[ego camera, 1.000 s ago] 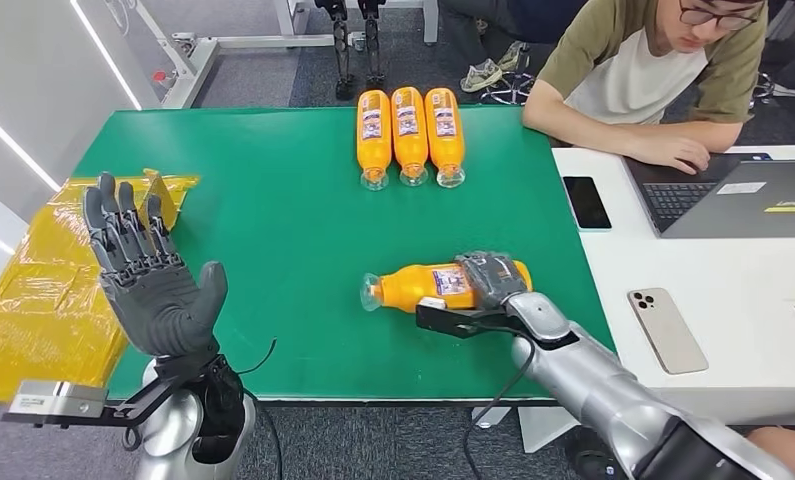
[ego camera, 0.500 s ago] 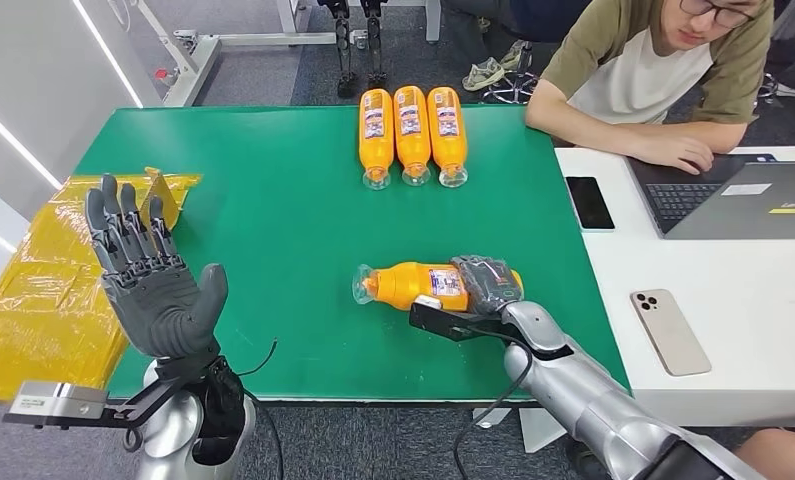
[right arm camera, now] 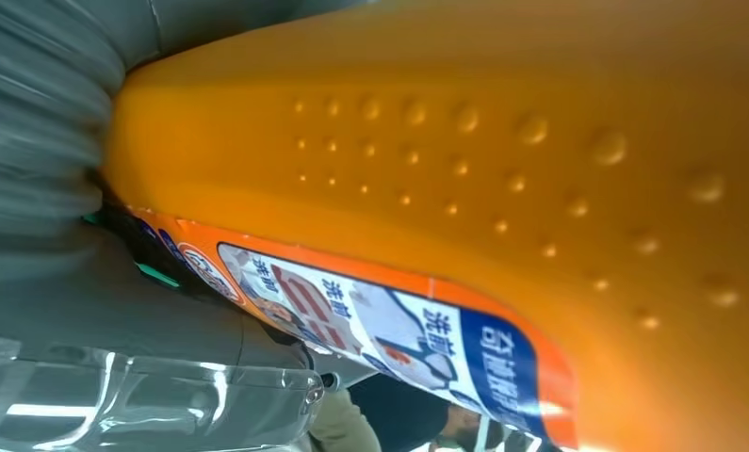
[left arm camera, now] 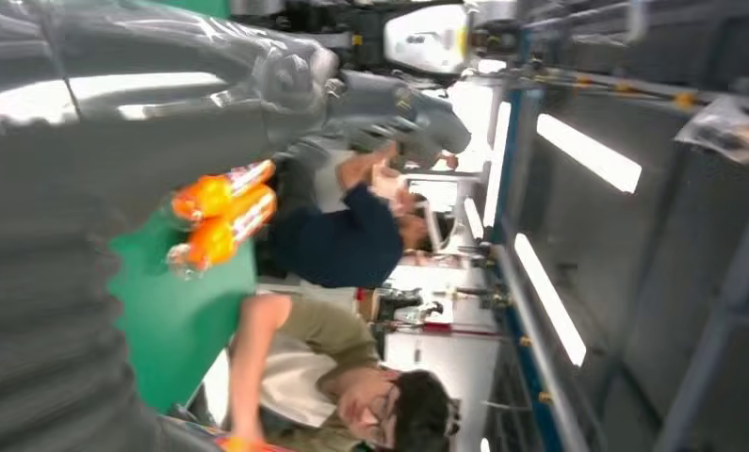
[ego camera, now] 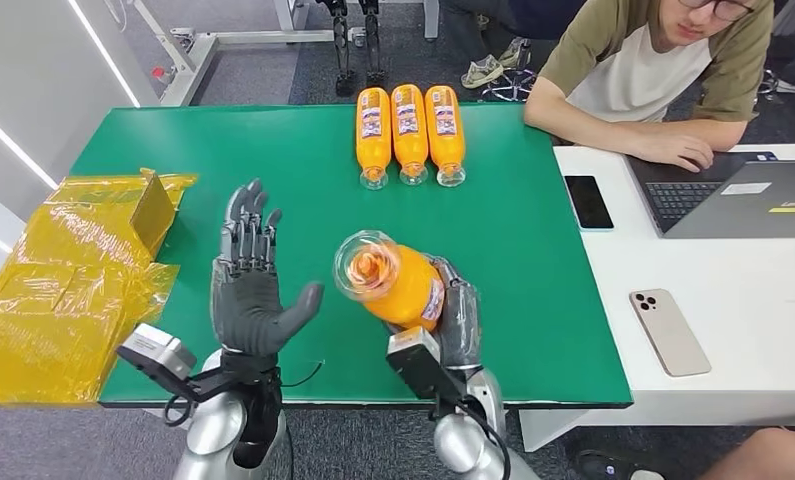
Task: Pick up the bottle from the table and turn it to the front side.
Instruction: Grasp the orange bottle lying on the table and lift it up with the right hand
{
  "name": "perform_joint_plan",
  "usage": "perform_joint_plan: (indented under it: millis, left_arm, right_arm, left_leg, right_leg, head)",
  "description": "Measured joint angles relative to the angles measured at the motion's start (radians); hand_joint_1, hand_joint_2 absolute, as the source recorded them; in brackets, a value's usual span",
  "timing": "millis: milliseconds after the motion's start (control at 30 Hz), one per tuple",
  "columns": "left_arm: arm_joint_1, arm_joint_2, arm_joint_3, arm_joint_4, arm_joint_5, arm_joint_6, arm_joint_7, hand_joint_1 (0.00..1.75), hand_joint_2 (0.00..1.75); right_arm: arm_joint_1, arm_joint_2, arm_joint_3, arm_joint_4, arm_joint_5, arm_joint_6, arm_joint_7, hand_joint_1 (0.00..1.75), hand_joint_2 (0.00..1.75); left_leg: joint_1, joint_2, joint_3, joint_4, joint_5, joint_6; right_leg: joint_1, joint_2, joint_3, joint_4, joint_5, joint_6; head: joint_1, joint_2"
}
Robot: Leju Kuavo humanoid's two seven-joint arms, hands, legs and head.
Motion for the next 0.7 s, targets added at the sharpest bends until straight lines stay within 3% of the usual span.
perform_joint_plan:
  millis: [267, 700]
  left_arm:
    - [-0.008, -0.001, -0.021, 0.038, -0.053, -0.011, 0.027, 0.0, 1.75]
    - [-0.01, -0.001, -0.027, 0.044, -0.103, 0.0, 0.036, 0.0, 1.75]
  right_arm:
    - [0.092, 0.043, -0.04, -0.185, -0.015, 0.051, -0.048, 1.75, 1.75]
    - [0.135, 0.052, -0.047, -0.253, -0.032, 0.094, -0.036, 1.75, 1.75]
  left_leg:
    - [-0.001, 0.002, 0.0, 0.0, -0.001, 0.001]
    - [-0.001, 0.002, 0.0, 0.0, -0.001, 0.001]
  right_leg:
    - [0.0, 0.0, 0.0, 0.0, -0.001, 0.0]
    - [0.0, 0.0, 0.0, 0.0, -0.001, 0.0]
  head:
    - [0.001, 0.0]
    - [0.0, 0.0]
